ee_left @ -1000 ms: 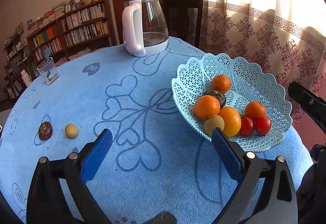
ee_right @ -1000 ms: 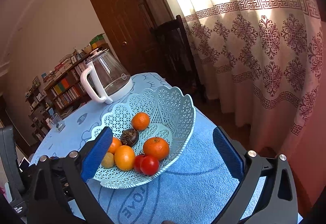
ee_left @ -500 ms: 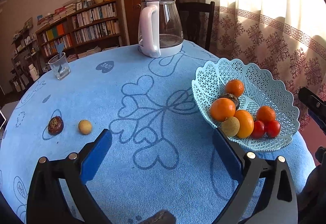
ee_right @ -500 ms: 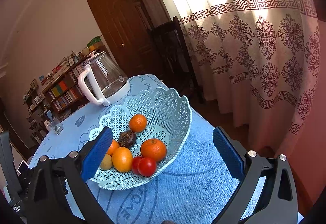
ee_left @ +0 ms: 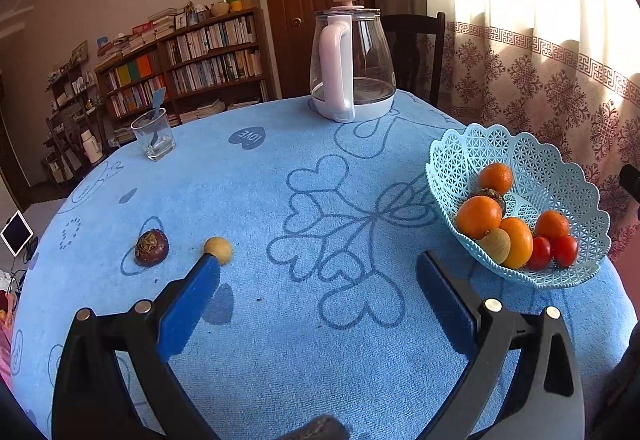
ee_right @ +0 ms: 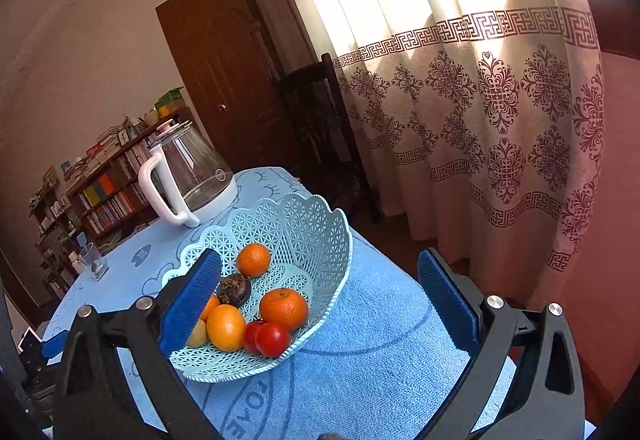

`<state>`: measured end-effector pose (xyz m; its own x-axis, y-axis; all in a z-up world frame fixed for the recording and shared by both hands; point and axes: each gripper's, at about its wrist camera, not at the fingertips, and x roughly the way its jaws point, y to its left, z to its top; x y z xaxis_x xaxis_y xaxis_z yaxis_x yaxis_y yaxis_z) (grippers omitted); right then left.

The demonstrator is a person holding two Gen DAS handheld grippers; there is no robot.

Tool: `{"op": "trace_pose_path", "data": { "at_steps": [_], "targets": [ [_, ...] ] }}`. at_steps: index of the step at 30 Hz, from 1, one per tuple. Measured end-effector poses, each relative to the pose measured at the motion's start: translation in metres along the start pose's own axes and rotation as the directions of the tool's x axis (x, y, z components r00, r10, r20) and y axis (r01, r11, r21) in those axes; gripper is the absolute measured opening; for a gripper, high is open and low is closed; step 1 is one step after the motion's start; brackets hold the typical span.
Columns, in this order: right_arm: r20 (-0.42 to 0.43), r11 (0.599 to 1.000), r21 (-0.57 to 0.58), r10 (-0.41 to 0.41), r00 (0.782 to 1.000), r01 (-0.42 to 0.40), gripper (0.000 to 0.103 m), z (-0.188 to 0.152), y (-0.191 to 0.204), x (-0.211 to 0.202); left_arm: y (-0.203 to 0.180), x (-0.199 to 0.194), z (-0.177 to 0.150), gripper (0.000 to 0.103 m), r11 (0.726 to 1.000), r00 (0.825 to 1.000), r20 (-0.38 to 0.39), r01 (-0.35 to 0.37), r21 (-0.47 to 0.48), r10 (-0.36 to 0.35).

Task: Organize fruits
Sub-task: 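Withdraw both tools from the basket toward the remaining fruits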

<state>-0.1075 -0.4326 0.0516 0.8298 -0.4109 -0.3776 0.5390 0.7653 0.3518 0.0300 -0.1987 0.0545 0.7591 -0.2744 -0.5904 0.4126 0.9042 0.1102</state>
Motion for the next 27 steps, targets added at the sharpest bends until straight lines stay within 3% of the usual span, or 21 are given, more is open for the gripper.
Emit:
{"op": "trace_pose_path", "data": {
  "at_steps": [12,19,27],
  "targets": [
    [0.056,0.981,-0.195,-0.007,0.998,0.018,0.1,0.006,0.04,-0.027,0.027,-0.004,-0.005,0.098,0.997,0.998,0.008,-0.056,-0.059,0.056],
    [-0.017,0.978,-0.208,0.01,1.0,-0.013,0.1,0.001,0.051,-0.021,0.039,-0.01,-0.008,0.098,0.994,0.997,0.015,-0.078,-0.078,0.08],
    [-0.121,0.941,-0.297,0.129,0.984,-0.16,0.1,-0.021,0.091,-0.019,0.069,-0.011,-0.014,0.098,0.985,0.994,-0.003,-0.106,-0.135,0.106]
  ]
}}
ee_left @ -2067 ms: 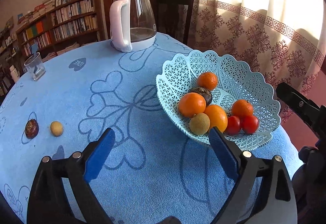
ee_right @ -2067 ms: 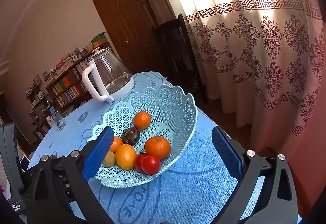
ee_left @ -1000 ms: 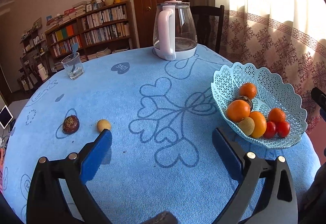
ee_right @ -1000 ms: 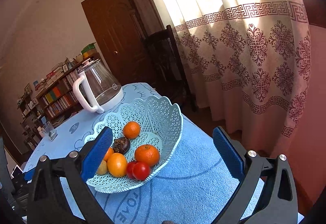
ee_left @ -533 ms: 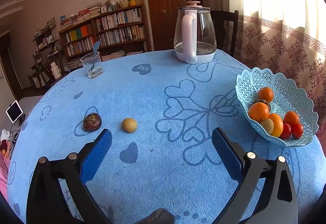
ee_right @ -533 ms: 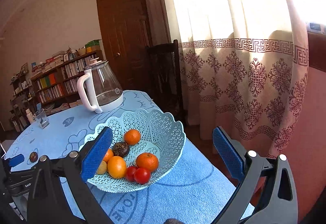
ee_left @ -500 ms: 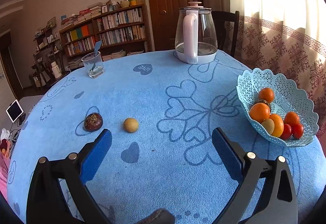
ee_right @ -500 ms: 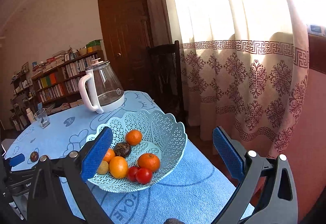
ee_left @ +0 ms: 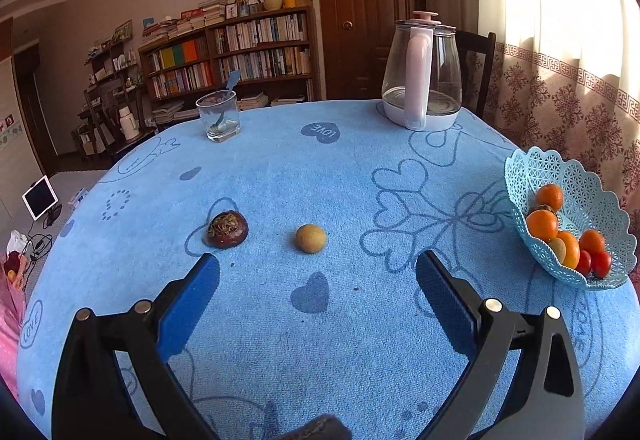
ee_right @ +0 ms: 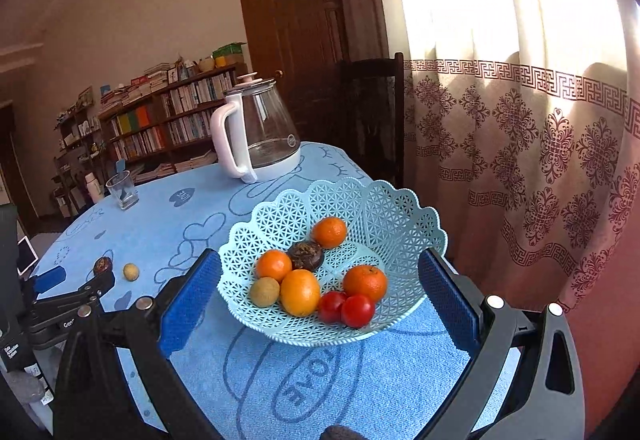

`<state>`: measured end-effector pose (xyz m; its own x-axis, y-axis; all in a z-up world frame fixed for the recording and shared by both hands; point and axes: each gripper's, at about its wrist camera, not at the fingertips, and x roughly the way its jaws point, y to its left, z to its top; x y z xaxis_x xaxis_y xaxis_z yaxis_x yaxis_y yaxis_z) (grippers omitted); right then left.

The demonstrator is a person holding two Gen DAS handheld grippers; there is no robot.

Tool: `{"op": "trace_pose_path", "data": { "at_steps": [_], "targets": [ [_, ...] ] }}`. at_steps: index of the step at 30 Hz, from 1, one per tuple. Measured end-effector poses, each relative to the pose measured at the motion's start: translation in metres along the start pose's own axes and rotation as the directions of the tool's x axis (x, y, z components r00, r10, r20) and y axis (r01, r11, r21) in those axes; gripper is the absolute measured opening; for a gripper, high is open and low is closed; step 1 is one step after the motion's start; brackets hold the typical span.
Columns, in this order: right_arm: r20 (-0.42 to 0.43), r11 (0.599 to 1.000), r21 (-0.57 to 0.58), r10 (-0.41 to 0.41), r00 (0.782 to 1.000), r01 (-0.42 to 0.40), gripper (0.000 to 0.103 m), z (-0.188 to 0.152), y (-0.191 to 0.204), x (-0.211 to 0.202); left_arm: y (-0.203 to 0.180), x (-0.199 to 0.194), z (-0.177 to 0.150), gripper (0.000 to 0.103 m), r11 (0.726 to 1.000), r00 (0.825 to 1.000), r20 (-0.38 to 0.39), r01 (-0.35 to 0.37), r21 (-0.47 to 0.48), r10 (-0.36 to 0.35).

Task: Organize fruits
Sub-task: 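Withdraw both tools from the basket toward the remaining fruits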

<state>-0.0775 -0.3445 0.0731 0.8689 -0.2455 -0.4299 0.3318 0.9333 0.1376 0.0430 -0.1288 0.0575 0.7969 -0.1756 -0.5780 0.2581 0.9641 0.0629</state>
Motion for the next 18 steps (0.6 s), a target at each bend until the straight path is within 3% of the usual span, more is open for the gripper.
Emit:
{"op": "trace_pose_path", "data": {
  "at_steps": [5,9,14,18],
  "targets": [
    [-0.073,0.988,-0.116,0.096,0.993,-0.104,0.1,-0.015,0.044,0.008,0.028,0.01,-0.001,0.098,0.997,0.998,-0.042,-0.044,-0.067,0.041],
    [-0.174,0.961,-0.21,0.146,0.974,-0.181,0.1,-0.034,0.079,0.021,0.05,0.015,-0.002,0.098,0.992,0.995,-0.069,-0.073,-0.104,0.066],
    [-0.313,0.935,-0.24,0.179,0.933,-0.26,0.1,-0.054,0.106,0.041,0.081,0.026,-0.006,0.098,0.983,0.99,-0.125,-0.085,-0.162,0.065],
    [-0.372,0.931,-0.215,0.202,0.906,-0.296,0.1,-0.059,0.112,0.051,0.102,0.036,-0.009,0.098,0.973,0.985,-0.167,-0.087,-0.214,0.051]
  ]
}}
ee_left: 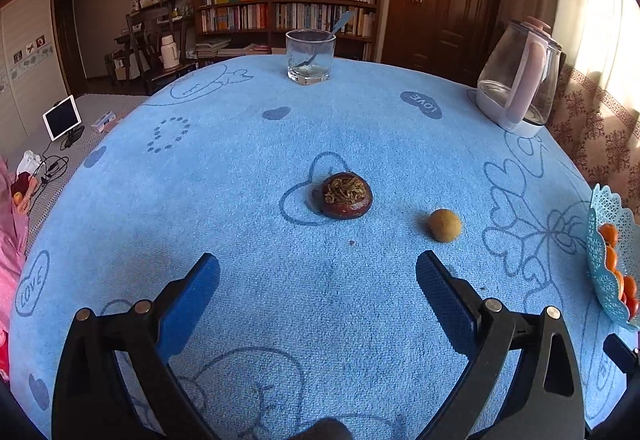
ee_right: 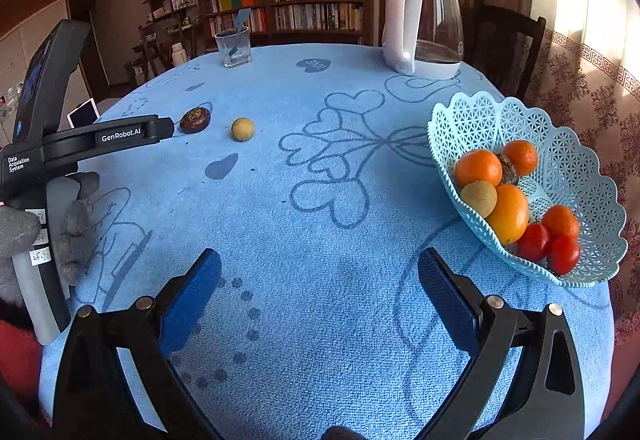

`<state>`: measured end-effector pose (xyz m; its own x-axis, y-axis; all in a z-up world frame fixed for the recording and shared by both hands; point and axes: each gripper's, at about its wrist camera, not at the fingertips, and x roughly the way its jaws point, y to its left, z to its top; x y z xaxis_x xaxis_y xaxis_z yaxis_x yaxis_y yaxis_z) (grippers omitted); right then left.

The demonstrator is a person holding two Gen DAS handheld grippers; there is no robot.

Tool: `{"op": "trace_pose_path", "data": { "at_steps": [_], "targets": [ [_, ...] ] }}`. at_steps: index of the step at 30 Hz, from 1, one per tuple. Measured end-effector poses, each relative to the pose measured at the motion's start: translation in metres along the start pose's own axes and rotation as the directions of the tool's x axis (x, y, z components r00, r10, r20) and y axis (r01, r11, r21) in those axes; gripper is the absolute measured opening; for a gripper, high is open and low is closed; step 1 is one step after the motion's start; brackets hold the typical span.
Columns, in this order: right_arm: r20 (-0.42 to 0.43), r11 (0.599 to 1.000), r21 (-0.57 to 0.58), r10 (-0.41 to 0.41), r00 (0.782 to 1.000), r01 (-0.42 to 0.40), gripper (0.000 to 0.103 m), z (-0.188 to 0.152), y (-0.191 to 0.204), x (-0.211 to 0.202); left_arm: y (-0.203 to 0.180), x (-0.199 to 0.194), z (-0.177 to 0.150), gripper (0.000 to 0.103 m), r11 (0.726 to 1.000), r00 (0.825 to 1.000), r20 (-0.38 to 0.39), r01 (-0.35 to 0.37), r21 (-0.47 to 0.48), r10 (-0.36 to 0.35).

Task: Organize fruits
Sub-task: 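Withdraw both tools from the basket toward the remaining fruits, then grasp the dark brown fruit on the cloth with the left tool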

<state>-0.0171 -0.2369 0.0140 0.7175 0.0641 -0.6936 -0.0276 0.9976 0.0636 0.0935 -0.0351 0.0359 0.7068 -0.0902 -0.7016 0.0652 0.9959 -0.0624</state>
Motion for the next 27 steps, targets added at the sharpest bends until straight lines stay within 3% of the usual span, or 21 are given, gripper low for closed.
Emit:
{"op": "trace_pose_path", "data": {
  "at_steps": [4,12,24,27],
  "targets": [
    [-0.038,0.999,0.027,0.034,0.999,-0.033,0.1,-0.001,-0.003,0.009,0.008,0.011,0.005,0.098,1.0,1.0,-0.03,0.003,-0.017,-0.004],
    [-0.105,0.988,0.137,0.093,0.99,-0.078,0.1,-0.005,-0.021,0.022,0.003,0.036,0.018,0.098,0.999,0.997,-0.076,-0.004,0.034,0.006],
    [-0.12,0.994,0.101,0.056,0.991,-0.044,0.1,-0.007,-0.014,0.022,-0.014,0.075,0.045,0.097,0.997,0.994,-0.108,-0.019,0.081,0.028],
    [-0.132,0.996,0.083,0.037,0.991,-0.026,0.1,-0.006,-0.011,0.024,-0.016,0.083,0.047,0.093,0.996,0.993,-0.119,-0.016,0.085,0.027]
  ]
}}
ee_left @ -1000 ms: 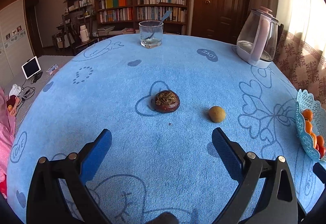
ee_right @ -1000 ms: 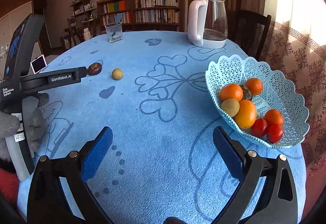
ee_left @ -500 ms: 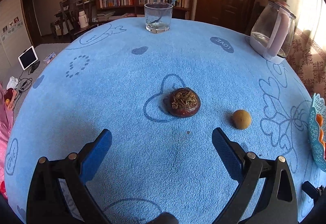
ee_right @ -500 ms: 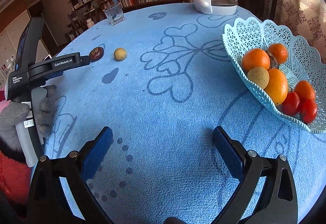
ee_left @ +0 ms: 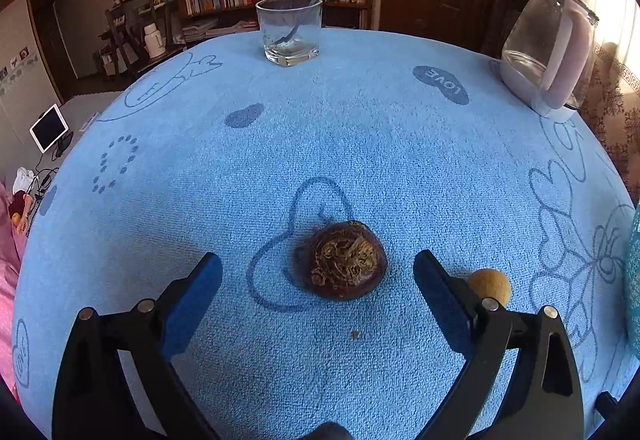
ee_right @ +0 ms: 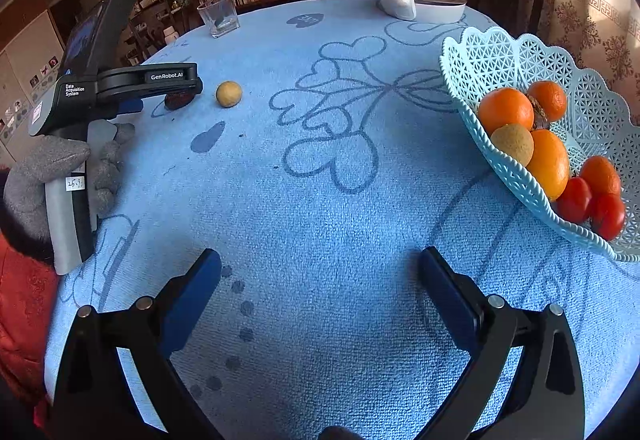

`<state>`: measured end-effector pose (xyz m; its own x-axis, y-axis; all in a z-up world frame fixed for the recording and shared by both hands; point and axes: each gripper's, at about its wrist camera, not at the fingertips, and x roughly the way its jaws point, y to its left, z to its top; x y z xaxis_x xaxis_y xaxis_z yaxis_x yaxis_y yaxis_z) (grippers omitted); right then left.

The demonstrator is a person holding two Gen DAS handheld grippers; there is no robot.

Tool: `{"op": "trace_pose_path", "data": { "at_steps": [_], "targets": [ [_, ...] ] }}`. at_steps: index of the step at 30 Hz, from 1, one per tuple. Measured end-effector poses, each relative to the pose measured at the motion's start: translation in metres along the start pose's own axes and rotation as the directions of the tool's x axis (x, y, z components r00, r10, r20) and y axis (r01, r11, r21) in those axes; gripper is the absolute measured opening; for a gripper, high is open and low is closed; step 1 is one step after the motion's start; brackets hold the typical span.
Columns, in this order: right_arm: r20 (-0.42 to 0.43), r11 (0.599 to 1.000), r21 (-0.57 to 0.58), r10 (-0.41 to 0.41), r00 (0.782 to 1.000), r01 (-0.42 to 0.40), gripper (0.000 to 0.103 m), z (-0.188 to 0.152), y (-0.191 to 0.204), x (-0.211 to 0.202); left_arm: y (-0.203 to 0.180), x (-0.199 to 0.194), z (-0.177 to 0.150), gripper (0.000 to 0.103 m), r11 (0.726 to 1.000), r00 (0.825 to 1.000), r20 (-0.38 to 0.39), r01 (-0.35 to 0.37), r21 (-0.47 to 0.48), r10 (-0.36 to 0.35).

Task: Organize fruits
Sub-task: 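Grasp the dark brown fruit on the cloth with the left tool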

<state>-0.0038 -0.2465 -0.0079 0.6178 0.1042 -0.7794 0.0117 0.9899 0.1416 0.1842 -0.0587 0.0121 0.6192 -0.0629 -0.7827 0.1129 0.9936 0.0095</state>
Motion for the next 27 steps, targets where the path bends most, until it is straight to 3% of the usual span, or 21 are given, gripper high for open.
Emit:
{"op": "trace_pose_path", "data": {
  "at_steps": [3,11,14,21,27],
  "targets": [
    [-0.013,0.999,-0.025,-0.026,1.0,0.026,0.101,0.0,0.004,0.003,0.002,0.009,-0.002,0.087,1.0,0.999,-0.029,0.016,-0.009,-0.016],
    [-0.037,0.993,-0.082,-0.086,0.996,0.083,0.101,0.0,0.012,0.008,0.003,0.009,-0.005,0.084,1.0,1.0,-0.011,0.015,0.005,-0.015],
    [-0.039,0.992,-0.089,-0.093,0.995,0.089,0.101,0.001,0.013,0.009,0.002,0.006,-0.006,0.075,1.0,1.0,-0.002,0.01,0.015,-0.01],
    [-0.039,0.992,-0.092,-0.087,0.995,0.083,0.101,0.002,0.013,0.011,0.004,-0.002,-0.008,0.043,0.998,0.998,0.031,0.059,0.016,-0.059],
    [-0.049,0.995,-0.078,-0.058,0.997,0.054,0.101,0.007,0.011,0.01,0.012,-0.011,-0.01,0.042,0.995,0.995,0.038,0.095,0.0,-0.095]
  ]
}}
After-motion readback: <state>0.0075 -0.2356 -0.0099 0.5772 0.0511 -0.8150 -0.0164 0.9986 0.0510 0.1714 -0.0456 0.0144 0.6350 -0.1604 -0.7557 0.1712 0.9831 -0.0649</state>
